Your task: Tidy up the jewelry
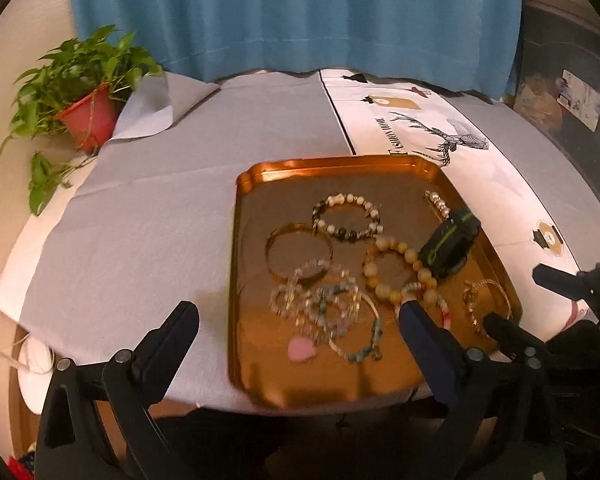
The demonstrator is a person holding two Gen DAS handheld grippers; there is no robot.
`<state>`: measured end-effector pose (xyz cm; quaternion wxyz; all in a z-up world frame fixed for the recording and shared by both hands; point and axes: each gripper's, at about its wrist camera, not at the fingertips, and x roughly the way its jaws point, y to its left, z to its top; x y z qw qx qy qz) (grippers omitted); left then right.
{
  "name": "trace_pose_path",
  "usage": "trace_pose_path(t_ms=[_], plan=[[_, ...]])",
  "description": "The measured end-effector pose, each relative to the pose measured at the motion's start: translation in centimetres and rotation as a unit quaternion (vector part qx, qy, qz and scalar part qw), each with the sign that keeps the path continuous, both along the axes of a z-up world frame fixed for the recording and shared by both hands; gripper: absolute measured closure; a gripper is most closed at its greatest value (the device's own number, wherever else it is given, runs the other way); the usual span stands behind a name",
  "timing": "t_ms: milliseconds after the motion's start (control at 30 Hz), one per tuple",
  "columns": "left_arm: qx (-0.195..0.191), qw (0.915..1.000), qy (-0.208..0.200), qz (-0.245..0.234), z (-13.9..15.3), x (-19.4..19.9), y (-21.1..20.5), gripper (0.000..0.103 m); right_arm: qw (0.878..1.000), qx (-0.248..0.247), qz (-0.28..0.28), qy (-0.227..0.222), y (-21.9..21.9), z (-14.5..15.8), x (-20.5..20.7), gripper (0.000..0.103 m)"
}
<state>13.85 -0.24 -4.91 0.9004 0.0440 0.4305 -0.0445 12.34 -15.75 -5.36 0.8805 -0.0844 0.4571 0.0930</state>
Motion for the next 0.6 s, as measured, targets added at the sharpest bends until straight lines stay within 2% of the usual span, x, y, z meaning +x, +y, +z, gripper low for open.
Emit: trace_pose_path(t_ms=[300,600], plan=[[-0.003,0.9995,-0.025,0.017,1.5,-6.0,0.3,0.003,1.0,0.012,-0.008,-0.015,0.0,0.9,-5.3,0.031],[0.004,0.9988,-0.046,0.018,3.0,-9.5,-0.2,0.003,0.999,0.01,-0.004,-0.042,0.2,2.9,-8.6,0.03]])
